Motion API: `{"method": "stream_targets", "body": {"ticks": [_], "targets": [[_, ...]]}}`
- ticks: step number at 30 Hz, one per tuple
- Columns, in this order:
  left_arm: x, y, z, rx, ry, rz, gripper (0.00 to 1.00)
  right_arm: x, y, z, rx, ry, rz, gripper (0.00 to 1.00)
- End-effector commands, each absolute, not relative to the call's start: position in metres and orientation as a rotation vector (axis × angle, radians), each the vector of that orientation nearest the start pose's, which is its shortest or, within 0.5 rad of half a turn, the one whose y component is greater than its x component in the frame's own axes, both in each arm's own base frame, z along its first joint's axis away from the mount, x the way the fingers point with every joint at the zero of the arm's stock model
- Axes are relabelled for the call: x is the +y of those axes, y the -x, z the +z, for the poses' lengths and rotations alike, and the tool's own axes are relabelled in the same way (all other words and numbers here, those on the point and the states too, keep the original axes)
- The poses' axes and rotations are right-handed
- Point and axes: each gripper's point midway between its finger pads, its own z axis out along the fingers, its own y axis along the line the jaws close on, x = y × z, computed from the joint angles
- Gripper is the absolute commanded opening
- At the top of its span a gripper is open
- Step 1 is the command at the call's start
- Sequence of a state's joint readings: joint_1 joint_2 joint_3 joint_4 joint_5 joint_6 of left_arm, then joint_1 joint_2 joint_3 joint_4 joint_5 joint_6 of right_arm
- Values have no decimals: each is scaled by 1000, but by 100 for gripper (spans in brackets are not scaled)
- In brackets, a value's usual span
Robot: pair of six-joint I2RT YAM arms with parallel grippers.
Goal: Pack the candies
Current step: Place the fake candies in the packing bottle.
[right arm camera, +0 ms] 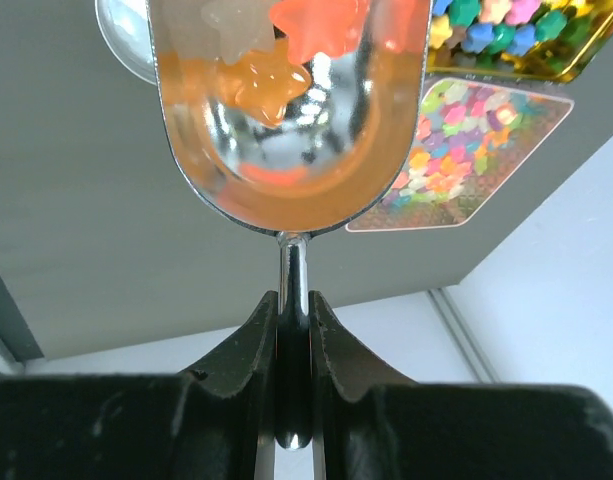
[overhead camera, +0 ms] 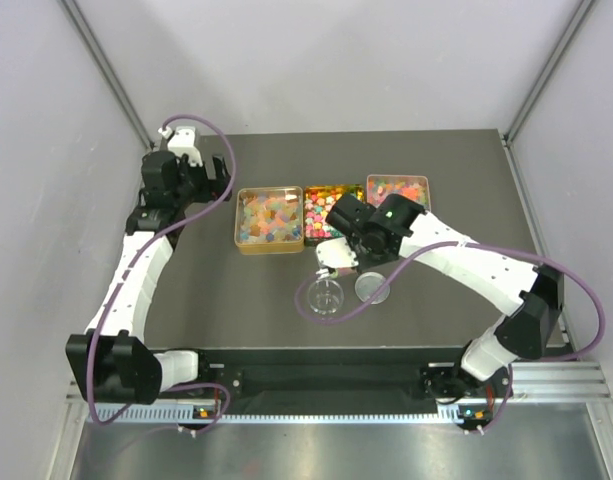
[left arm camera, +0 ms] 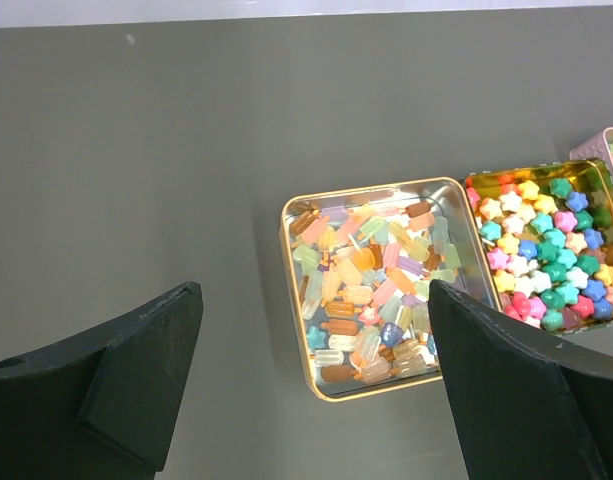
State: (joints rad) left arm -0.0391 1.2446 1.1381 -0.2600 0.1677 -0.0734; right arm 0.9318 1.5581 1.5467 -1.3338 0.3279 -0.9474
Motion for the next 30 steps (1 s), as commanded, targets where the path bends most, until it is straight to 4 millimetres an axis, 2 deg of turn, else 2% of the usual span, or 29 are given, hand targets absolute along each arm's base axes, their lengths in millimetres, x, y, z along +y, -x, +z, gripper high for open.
{"method": "stream_targets", "body": {"ticks": [1,2,5,8,12,13,16,22,26,27,28,29,30], "targets": [[-42,-398,293,1846,-52,-240,99,169,-220,211,1727,2359,-531,0],[-41,-397,292,1846,-49,-241,99,170,-218,207,1725,2361,-521,0],[-39,-396,296,1837,-35,-247,99,155,-207,192,1756,2392,-530,0],[-41,-395,299,1830,-31,-259,99,145,-206,193,1748,2390,-581,0],[-44,-396,297,1833,-20,-288,99,143,-215,205,1728,2365,-661,0],[-36,-396,298,1829,2,-282,99,143,-216,209,1728,2361,-674,0],[-35,-395,296,1828,25,-304,99,149,-223,223,1713,2324,-713,0],[-35,-392,293,1833,-6,-299,99,151,-225,234,1720,2286,-721,0],[-56,-388,288,1856,-96,-412,97,147,-231,235,1820,2206,-657,0],[-81,-383,286,1876,-168,-559,96,142,-237,235,1886,2172,-642,0],[-91,-383,294,1860,-197,-607,96,148,-244,242,1890,2131,-623,0],[-109,-375,299,1849,-273,-721,93,152,-247,245,1899,2097,-583,0],[-129,-374,296,1861,-318,-800,91,158,-251,250,1898,2062,-561,0]]}}
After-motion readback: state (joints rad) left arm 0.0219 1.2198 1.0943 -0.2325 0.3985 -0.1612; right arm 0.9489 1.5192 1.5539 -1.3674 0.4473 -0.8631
